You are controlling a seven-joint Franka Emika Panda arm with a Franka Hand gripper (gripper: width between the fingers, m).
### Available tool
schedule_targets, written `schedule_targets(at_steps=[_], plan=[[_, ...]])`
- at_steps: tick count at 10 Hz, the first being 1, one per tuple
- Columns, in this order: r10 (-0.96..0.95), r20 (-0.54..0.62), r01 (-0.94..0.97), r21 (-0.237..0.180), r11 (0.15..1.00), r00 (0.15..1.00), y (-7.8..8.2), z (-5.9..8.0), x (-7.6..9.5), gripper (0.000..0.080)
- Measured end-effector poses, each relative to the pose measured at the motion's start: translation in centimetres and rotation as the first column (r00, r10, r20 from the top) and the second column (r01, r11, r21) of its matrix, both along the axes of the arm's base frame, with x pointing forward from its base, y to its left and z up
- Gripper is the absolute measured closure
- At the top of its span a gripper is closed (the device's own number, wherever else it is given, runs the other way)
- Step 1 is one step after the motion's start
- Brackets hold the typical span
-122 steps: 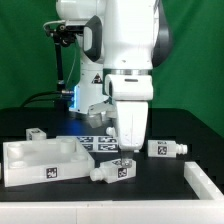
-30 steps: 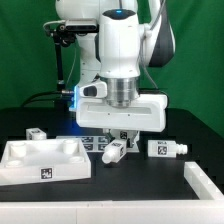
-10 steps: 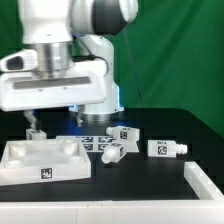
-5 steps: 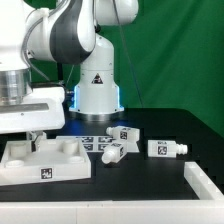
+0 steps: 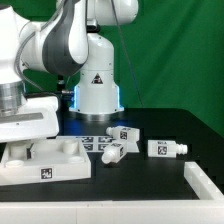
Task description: Assemble one leg
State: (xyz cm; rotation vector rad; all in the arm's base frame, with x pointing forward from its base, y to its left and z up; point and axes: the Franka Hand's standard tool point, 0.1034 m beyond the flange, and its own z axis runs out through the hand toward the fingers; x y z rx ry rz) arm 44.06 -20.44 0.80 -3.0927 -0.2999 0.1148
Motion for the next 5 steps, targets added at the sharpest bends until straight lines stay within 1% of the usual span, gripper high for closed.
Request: schedule_targets(at_steps=[2,3,4,5], plan=[[0.000,0.000,0.000,0.000,1.000,1.000,0.00,-0.01,-0.01,0.0410],[0.000,0.000,0.000,0.000,1.000,1.000,0.00,-0.01,-0.01,0.0410],[0.000,0.000,0.000,0.000,1.000,1.000,0.00,0.00,0.00,0.0583],[0.000,0.000,0.000,0.000,1.000,1.000,0.00,0.00,-0.01,0.0583]])
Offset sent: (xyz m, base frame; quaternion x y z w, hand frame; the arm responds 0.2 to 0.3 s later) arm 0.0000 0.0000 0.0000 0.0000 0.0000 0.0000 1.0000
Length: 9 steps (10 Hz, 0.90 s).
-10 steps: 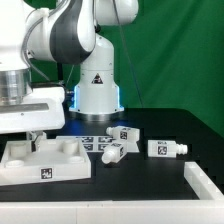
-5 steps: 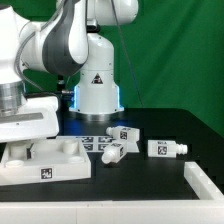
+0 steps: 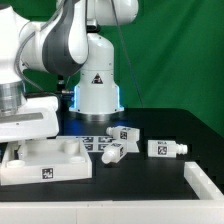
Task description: Assemble one leg
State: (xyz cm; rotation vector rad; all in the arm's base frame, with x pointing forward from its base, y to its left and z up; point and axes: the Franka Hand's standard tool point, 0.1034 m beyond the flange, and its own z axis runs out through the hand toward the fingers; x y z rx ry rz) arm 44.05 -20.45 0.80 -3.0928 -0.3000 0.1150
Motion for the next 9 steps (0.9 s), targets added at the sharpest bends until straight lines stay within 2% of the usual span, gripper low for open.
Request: schedule_targets(at_steps=[1,3,4,5,7,8,9], plan=[[0.001,0.000,-0.001,0.000,1.000,1.000,0.0,0.0,0.0,0.0744],[-0.040,0.002,0.040,-0.006,0.999,0.999,0.3,0.2,0.3,0.0745],[-0.085,0.011,0.085,-0.013,0.996,0.996,1.3,0.9,1.0,0.0745],[-0.134,0.008,0.134,-0.008,0.991,0.991,2.2,1.9,1.6,0.0745],[-0.233,-0.019,0.233,0.009,0.972,0.972,4.4,5.0,3.2,0.0745],[-0.259,-0.020,0.260,0.015,0.966,0.966,5.2,6.0,3.6,0.0745],[-0.283,-0.034,0.284,0.018,0.959,0.958,5.9,6.3,4.0,0.0745]])
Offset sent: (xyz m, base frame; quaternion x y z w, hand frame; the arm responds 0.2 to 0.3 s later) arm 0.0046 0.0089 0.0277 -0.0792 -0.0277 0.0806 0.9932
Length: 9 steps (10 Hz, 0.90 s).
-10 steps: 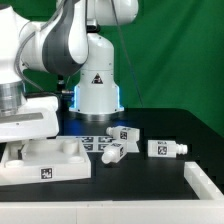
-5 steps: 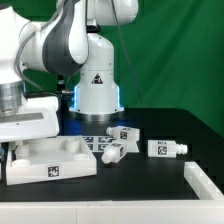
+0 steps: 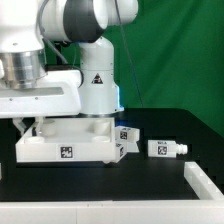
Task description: Assemble one leg
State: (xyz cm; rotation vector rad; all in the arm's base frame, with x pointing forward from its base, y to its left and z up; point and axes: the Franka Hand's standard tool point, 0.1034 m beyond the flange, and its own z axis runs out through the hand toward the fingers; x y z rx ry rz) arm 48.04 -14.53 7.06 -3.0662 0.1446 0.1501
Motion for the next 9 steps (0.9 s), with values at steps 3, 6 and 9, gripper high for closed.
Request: schedule_targets(at_steps=[3,6,9], plan=[[0.011,-0.007,-0.011,0.005,1.000,1.000,4.5,-1.0,1.4,0.0745],[0.019,-0.011,-0.019,0.003,1.000,1.000,8.8,-2.7,2.1,0.0745],[0.025,-0.005,-0.026,-0.003,1.000,1.000,9.0,-3.4,1.9,0.0745]])
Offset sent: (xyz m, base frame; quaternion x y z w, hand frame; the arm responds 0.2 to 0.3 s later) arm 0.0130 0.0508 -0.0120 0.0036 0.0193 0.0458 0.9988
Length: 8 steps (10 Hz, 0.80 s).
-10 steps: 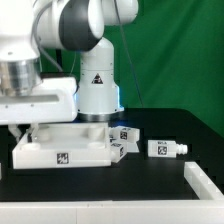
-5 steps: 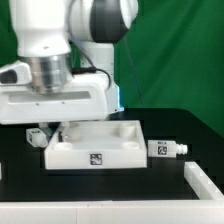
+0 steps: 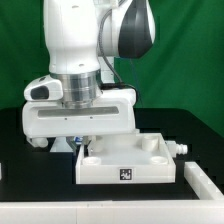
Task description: Assemble one leg
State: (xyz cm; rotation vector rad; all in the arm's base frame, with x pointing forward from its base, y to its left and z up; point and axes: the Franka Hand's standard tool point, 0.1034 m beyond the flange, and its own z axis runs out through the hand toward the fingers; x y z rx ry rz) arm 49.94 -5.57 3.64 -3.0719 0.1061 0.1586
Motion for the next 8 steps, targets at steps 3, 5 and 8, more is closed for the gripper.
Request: schedule_targets(at_steps=[3,5,8], plan=[[0.001,-0.002,-0.001,0.000,1.000,1.000,0.0,-0.1,0.0,0.0745],[0.010,0.006,-0.010,0.000,1.000,1.000,1.0,-0.1,1.3,0.0745],[-0.022,0.018,0.022,-0.007,1.000,1.000,3.4,-1.4,3.4,0.0745]])
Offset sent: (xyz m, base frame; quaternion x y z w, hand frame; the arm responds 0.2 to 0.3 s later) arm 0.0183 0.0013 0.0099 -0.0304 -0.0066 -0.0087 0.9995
